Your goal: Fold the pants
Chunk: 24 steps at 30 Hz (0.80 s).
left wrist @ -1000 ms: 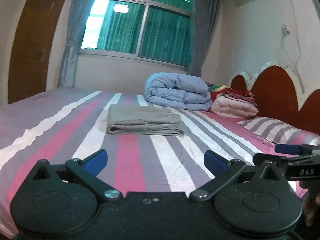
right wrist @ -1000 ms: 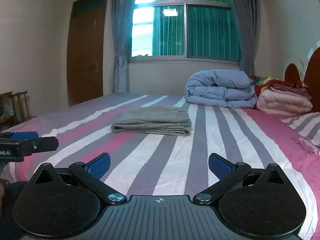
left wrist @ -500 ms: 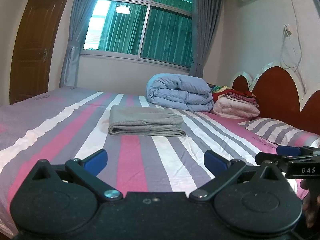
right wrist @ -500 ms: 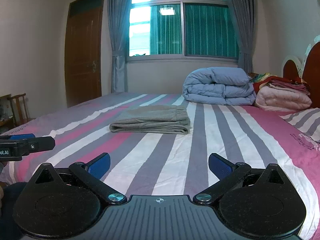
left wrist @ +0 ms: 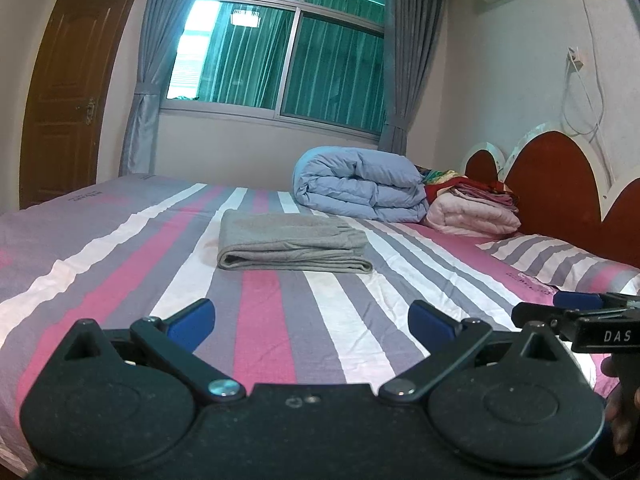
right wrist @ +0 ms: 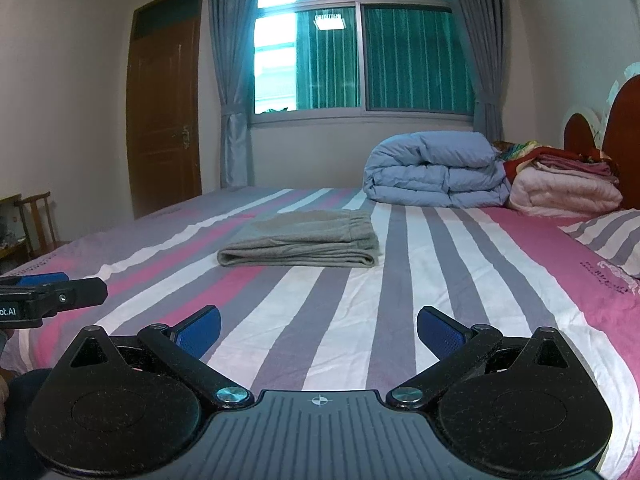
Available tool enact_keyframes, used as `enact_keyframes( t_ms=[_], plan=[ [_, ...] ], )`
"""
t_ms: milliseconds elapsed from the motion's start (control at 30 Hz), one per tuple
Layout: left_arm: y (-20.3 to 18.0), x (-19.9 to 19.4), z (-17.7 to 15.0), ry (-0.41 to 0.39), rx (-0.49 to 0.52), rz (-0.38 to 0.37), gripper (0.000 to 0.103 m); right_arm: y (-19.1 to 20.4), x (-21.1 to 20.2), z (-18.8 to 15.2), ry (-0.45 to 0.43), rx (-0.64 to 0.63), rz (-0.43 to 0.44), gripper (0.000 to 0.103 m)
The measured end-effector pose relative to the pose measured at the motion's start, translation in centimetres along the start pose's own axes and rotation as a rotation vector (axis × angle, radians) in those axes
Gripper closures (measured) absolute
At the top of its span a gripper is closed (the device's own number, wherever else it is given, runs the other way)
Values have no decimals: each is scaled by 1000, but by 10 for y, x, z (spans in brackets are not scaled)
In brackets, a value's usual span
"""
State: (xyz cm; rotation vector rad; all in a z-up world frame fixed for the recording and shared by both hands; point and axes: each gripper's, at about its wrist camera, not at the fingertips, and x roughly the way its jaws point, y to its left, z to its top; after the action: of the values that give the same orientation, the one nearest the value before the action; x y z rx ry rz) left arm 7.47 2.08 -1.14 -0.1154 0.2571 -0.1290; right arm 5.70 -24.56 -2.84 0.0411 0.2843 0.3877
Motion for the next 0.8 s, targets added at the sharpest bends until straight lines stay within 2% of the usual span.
enact_keyframes(
  t_ms=[800],
  plan=[
    [0, -1, 0, 1, 3, -4, 6, 0, -2, -1, 3, 3, -1, 0]
  ],
)
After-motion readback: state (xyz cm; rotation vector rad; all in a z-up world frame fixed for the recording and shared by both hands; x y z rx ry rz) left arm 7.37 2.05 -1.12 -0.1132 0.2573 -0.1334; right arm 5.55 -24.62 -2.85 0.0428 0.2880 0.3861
